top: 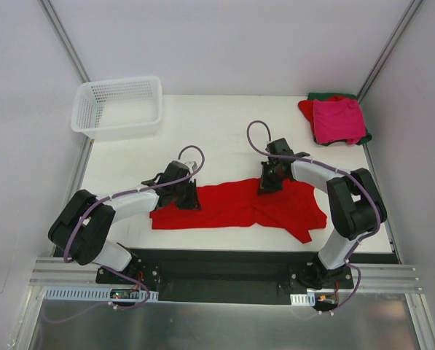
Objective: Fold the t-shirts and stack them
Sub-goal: Fold the other side of the tshirt into a rectangle
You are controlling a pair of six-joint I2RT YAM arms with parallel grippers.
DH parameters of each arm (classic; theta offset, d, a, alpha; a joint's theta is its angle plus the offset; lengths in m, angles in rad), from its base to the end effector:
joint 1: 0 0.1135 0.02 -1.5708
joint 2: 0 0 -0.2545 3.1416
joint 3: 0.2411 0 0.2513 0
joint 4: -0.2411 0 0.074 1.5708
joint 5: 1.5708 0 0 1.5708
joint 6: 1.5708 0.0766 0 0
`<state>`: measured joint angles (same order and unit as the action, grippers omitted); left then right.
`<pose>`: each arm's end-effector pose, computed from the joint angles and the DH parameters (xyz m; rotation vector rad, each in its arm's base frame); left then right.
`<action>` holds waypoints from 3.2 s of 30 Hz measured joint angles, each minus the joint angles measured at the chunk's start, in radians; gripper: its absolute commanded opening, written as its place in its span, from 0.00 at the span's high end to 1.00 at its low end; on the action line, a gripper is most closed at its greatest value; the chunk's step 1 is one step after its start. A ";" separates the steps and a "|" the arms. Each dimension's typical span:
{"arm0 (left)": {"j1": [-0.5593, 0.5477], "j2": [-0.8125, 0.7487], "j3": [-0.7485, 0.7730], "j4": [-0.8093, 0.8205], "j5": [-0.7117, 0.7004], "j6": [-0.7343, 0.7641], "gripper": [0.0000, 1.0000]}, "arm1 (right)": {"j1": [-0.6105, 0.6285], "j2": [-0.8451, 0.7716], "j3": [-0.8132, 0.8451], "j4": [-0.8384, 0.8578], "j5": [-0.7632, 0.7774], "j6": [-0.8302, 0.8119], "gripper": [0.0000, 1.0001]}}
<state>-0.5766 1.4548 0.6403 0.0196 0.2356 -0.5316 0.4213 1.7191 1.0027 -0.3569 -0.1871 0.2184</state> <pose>0.2465 -0.1816 0.1240 0.1762 2.4839 -0.7851 0.3157 0.1571 0.1190 -0.3364 2.6710 0.4547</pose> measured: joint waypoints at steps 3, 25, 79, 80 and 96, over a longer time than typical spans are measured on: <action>0.000 0.000 -0.009 -0.001 0.019 0.000 1.00 | 0.000 0.005 0.004 0.000 0.000 0.000 0.99; 0.000 -0.134 -0.012 -0.152 0.098 0.001 1.00 | 0.000 0.010 0.008 0.002 -0.003 0.000 0.99; 0.000 0.028 0.026 0.023 0.027 0.023 1.00 | 0.002 0.022 0.024 -0.007 -0.003 -0.002 0.99; 0.000 0.034 0.026 0.023 0.027 0.023 1.00 | 0.002 0.023 0.024 -0.007 -0.003 -0.002 0.99; 0.000 0.004 -0.007 0.008 0.102 0.018 1.00 | 0.003 0.023 0.024 -0.006 -0.003 -0.002 0.99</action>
<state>-0.5766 1.4586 0.6334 0.0277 0.3378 -0.5133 0.4244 1.7424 1.0267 -0.3634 -0.1902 0.2161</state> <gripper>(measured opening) 0.003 0.013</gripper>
